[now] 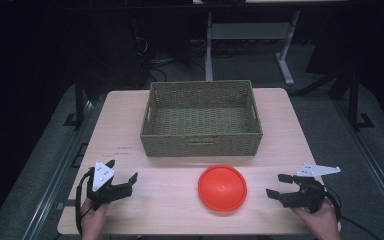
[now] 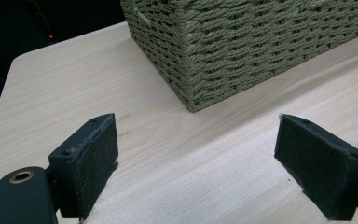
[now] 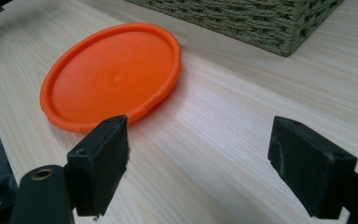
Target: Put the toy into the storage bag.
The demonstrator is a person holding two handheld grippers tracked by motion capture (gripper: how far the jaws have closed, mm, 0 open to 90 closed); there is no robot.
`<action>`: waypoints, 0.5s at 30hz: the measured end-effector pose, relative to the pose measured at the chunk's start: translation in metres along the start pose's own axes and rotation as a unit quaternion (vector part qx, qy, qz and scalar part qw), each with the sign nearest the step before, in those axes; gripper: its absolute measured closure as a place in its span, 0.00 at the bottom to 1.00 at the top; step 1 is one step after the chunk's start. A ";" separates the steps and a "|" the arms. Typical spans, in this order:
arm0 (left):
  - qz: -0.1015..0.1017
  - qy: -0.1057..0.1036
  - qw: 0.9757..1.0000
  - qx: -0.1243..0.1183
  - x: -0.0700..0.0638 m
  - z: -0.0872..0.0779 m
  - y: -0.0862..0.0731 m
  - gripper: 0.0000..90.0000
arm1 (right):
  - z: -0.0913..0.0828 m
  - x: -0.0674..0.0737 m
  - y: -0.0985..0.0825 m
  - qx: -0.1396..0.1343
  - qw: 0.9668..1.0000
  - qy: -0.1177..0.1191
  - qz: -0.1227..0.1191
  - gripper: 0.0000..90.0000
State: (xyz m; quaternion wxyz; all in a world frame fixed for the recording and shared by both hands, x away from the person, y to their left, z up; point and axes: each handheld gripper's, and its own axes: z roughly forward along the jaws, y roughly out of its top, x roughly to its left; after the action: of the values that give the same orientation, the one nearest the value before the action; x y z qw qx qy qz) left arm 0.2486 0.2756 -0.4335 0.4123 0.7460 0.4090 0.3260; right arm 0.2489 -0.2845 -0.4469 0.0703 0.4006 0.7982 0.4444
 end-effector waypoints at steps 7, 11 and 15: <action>0.002 -0.001 1.000 0.001 0.000 0.000 0.000 0.14 | 0.006 0.005 0.004 0.002 1.000 0.006 -0.006 0.22; 0.001 0.000 1.000 0.000 0.000 0.000 0.000 0.14 | 0.012 0.008 0.009 0.008 1.000 0.010 -0.011 0.22; 0.001 -0.002 1.000 -0.001 0.000 0.000 0.000 0.14 | 0.018 0.012 0.013 0.014 1.000 0.014 -0.015 0.22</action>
State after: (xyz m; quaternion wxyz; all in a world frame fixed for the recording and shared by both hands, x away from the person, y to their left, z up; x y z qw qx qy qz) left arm 0.2487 0.2752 -0.4337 0.4133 0.7466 0.4070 0.3257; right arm 0.2568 -0.2610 -0.4444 0.0602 0.3831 0.8112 0.4377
